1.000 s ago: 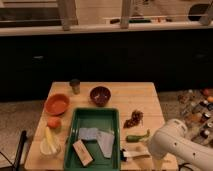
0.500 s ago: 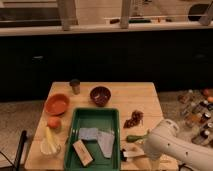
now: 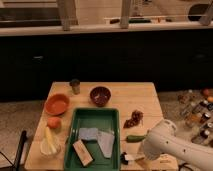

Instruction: Wipe purple bowl with brush

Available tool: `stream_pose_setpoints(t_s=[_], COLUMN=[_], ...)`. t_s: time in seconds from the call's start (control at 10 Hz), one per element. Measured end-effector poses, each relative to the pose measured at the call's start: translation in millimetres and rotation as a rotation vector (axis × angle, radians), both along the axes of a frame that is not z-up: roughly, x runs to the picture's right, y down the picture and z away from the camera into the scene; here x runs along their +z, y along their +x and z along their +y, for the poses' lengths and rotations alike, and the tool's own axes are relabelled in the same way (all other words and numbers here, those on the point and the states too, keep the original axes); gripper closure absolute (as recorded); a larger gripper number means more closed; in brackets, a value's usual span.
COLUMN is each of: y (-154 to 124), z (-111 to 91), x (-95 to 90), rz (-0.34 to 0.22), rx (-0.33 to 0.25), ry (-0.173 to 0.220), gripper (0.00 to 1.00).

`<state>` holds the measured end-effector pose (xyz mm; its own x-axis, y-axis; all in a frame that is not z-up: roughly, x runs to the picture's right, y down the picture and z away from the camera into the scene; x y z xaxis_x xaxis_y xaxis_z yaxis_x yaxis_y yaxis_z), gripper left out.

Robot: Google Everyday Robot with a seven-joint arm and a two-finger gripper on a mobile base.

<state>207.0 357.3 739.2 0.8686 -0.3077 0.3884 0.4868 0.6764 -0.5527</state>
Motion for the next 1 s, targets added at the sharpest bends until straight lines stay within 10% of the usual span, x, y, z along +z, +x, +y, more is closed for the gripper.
stream_pose_setpoints(t_s=[0.2, 1.0], y=[0.7, 29.0], z=[1.7, -23.6], x=[0.3, -15.1], rz=[-0.003, 0.055], rx=[0.0, 0.037], ry=[-0.006, 0.033], gripper=[0.99, 1.0])
